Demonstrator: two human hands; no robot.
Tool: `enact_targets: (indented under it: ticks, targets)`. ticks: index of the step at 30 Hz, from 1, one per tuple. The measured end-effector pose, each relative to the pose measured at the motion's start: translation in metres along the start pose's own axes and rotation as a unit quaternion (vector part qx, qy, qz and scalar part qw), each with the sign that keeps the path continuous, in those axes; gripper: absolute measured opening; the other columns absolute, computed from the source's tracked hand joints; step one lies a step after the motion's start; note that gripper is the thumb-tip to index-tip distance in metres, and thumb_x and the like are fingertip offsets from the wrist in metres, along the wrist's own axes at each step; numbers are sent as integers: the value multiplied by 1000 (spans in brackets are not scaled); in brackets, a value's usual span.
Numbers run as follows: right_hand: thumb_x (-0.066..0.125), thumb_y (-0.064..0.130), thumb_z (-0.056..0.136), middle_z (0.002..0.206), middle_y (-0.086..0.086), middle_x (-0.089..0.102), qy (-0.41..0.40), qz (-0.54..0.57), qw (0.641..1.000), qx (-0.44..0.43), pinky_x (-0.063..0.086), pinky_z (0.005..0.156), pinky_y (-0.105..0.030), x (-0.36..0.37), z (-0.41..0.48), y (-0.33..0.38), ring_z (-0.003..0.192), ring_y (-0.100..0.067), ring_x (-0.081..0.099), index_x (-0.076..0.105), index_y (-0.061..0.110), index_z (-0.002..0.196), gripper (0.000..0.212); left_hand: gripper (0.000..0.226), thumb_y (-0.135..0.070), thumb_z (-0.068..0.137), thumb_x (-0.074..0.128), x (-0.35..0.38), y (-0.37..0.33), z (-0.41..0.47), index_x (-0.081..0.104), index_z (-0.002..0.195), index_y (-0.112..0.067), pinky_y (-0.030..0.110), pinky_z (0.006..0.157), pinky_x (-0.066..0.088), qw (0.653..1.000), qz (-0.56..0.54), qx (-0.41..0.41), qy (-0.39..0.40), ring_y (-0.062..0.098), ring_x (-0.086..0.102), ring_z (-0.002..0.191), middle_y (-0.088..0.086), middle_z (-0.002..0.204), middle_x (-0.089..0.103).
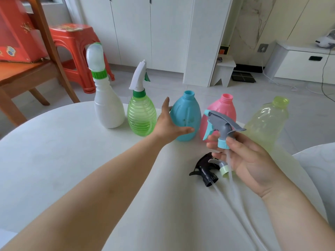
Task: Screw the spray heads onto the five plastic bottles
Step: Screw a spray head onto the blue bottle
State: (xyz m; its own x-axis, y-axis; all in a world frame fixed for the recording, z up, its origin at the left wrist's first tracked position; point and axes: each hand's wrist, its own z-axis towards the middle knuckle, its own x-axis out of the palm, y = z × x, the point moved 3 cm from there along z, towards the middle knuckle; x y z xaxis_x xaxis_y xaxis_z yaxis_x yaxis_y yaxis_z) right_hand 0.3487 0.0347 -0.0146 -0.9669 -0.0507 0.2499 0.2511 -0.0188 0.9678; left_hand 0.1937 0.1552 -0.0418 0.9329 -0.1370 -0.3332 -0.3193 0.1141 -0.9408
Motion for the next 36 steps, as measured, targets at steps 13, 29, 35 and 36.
enact_targets:
  ticks: [13,29,35,36]
  targets:
    - [35,20,92,80,5,74,-47,45,998,2,51,69,-24,14,-7,23,81,-13,69,56,16,94,22,87,-19,58,81,-25,-7,-49,29,128,-17,26,86,37,999,30,19,-40,12,37,103,-3,113,30]
    - [26,24,96,96,-3,64,-64,142,985,-70,52,67,-23,105,15,43,79,-11,70,46,16,100,21,95,-54,33,61,-123,11,-169,36,122,-37,27,89,35,992,113,43,-33,9,37,104,-32,102,37]
    - [29,22,97,93,-3,63,-98,111,983,-111,52,67,-21,110,28,55,76,-8,69,48,16,96,20,92,-56,32,61,-126,12,-166,34,119,-43,24,87,34,993,110,42,-24,3,40,98,-36,102,36]
    - [29,21,97,93,-2,63,-97,104,983,-117,52,68,-21,111,30,55,75,-8,69,47,16,103,20,89,-56,32,62,-125,13,-166,32,115,-48,23,86,36,994,99,39,-21,0,44,97,-36,103,37]
